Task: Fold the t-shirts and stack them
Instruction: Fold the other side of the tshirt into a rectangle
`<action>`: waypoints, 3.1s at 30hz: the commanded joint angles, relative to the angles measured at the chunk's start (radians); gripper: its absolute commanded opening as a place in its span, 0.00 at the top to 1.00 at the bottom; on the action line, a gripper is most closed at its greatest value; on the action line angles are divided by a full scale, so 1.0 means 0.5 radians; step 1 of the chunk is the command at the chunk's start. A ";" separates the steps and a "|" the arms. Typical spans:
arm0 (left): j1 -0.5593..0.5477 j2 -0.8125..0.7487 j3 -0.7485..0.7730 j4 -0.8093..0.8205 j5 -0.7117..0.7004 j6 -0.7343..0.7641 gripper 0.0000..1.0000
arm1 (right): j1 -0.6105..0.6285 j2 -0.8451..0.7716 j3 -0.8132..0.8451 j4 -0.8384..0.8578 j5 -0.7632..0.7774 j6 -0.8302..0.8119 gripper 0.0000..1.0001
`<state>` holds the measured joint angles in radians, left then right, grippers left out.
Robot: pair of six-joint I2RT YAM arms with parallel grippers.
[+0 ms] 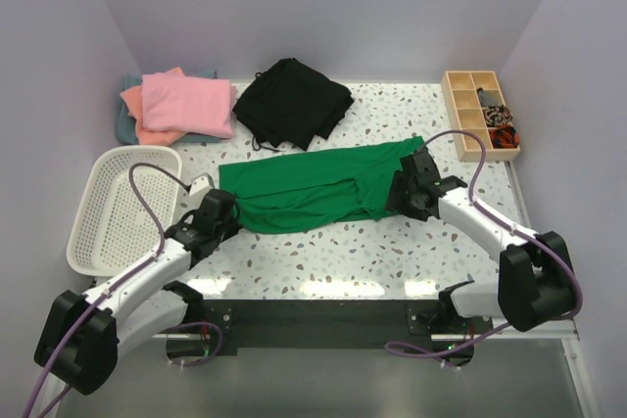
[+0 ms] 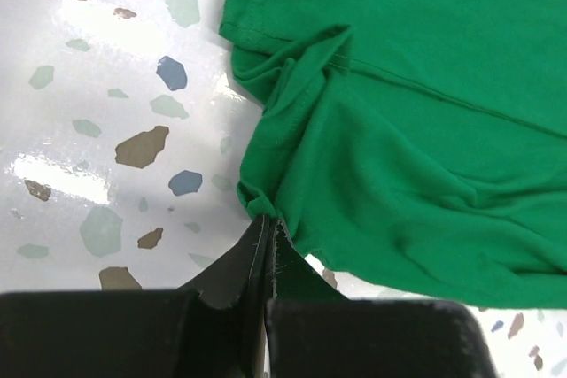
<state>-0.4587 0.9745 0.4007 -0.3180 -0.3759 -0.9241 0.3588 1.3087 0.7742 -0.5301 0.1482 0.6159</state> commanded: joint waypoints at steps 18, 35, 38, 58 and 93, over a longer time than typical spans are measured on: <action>-0.003 -0.314 0.088 -0.438 0.181 -0.005 1.00 | -0.018 0.552 0.265 0.493 0.010 -0.002 0.70; -0.006 -0.390 0.272 -0.674 0.482 -0.038 1.00 | -0.018 -0.208 0.099 -0.028 0.047 -0.002 1.00; -0.006 -0.446 0.303 -0.778 0.546 -0.051 1.00 | -0.009 -0.377 -0.002 -0.127 -0.032 0.072 1.00; -0.003 -0.133 0.502 -0.772 0.341 0.001 1.00 | 0.003 -0.176 0.347 -0.097 0.225 -0.081 1.00; 0.467 0.788 1.190 -0.558 0.434 0.789 0.25 | -0.159 0.561 1.091 0.140 0.223 -0.493 0.39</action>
<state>-0.2234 1.4631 1.0168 -0.6109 -0.3580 -0.5827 0.2790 1.7046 1.3651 -0.5106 0.3450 0.3706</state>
